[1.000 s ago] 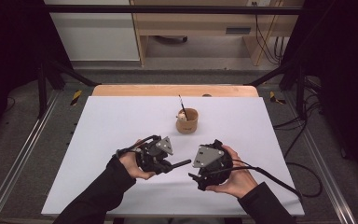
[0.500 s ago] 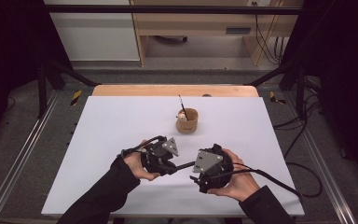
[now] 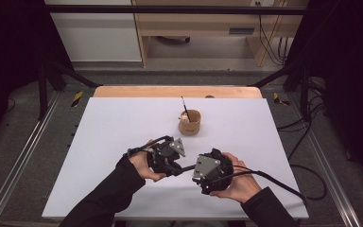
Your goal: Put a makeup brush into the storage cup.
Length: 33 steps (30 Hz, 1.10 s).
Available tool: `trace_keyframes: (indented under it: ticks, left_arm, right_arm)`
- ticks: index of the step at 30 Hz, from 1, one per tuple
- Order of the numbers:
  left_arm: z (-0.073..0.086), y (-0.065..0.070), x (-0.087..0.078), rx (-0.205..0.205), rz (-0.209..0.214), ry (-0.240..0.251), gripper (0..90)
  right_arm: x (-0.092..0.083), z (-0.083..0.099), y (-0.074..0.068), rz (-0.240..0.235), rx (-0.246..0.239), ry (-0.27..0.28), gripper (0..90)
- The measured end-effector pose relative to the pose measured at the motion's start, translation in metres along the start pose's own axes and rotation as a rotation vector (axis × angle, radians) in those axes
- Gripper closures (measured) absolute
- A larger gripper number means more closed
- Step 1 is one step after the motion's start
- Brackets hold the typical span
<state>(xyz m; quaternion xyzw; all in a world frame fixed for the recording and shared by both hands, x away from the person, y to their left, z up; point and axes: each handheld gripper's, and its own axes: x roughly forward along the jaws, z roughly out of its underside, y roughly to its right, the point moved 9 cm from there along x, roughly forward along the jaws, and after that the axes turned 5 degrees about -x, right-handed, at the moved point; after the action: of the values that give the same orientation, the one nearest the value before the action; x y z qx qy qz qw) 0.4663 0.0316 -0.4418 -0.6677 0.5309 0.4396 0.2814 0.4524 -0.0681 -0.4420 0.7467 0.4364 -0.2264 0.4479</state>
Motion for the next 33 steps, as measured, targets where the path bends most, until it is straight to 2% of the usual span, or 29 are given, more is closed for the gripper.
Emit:
trace_keyframes:
  ticks: [12,17,18,22,29,33]
  left_arm:
    - [-0.001,-0.001,0.002,-0.007,0.005,-0.001,79.0]
    - [-0.001,-0.001,0.004,-0.002,0.009,-0.006,79.0]
    - [-0.001,-0.001,0.004,-0.001,0.009,-0.007,79.0]
    - [0.0,-0.001,0.005,0.002,0.014,-0.021,79.0]
    - [0.0,-0.001,0.006,-0.004,0.021,-0.016,79.0]
    - [0.002,-0.002,0.005,-0.007,0.027,-0.014,79.0]
  right_arm:
    - [0.006,-0.001,-0.001,-0.002,-0.057,0.007,43.9]
    - [0.009,-0.001,-0.003,-0.02,-0.08,0.004,49.7]
    - [0.01,-0.001,-0.002,-0.022,-0.103,0.002,50.8]
    - [0.013,-0.001,-0.003,-0.023,-0.131,-0.01,52.9]
    - [0.02,-0.007,-0.004,-0.023,-0.187,-0.009,59.3]
    - [0.023,-0.007,-0.005,-0.024,-0.199,-0.021,61.3]
